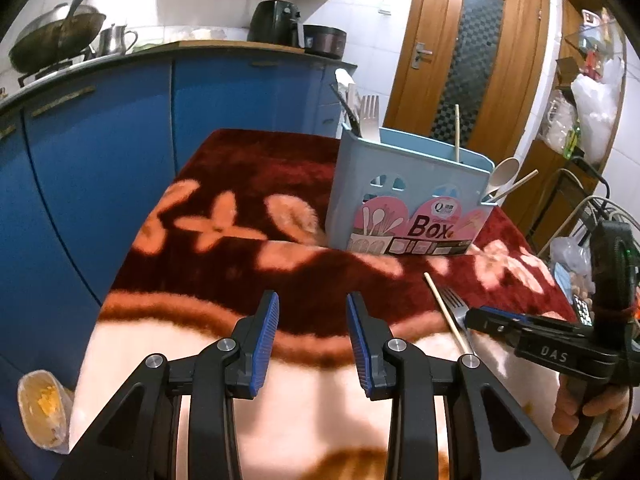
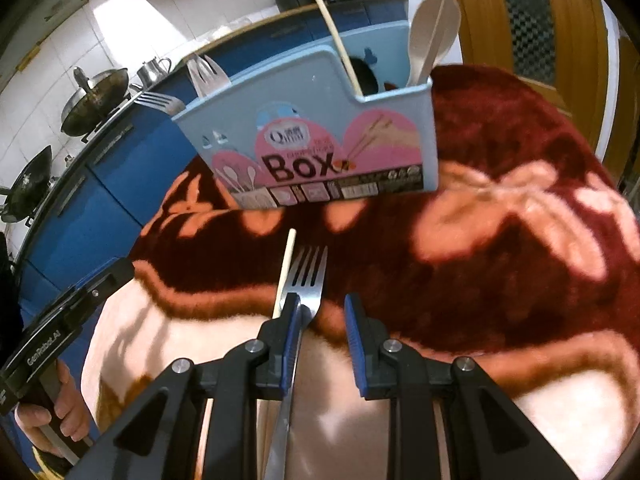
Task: Organize utensils
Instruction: 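Close the right tool on the last silver fork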
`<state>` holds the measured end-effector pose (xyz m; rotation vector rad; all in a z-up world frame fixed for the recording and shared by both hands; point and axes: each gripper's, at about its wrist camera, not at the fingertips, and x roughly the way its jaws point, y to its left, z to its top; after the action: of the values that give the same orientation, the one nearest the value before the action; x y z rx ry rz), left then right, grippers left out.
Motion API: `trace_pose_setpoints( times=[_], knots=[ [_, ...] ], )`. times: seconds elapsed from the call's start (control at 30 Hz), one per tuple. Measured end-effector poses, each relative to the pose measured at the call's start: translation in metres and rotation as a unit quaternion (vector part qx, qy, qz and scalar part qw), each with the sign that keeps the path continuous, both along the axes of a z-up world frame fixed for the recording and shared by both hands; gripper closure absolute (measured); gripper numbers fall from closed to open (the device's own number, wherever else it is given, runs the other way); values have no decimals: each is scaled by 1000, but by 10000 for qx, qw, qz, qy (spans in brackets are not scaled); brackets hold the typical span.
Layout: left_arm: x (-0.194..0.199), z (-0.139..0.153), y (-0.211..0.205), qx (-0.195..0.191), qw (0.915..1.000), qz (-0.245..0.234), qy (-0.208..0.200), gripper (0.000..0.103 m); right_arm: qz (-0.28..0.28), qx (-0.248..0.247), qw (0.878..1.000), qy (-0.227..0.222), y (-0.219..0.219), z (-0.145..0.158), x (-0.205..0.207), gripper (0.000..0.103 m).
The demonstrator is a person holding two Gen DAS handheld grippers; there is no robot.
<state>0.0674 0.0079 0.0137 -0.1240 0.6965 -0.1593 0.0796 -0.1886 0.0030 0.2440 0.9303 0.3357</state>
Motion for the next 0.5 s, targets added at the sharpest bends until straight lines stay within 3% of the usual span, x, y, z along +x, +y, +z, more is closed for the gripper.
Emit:
trace_pose_setpoints(
  times=[0.23, 0.5],
  knots=[
    [1, -3, 1, -91, 10000, -6, 41, 67, 84, 340, 9992, 188, 0, -3, 11, 77],
    [1, -4, -1, -149, 9999, -39, 63, 67, 102, 900, 9953, 335, -8, -5, 21, 94]
  ],
)
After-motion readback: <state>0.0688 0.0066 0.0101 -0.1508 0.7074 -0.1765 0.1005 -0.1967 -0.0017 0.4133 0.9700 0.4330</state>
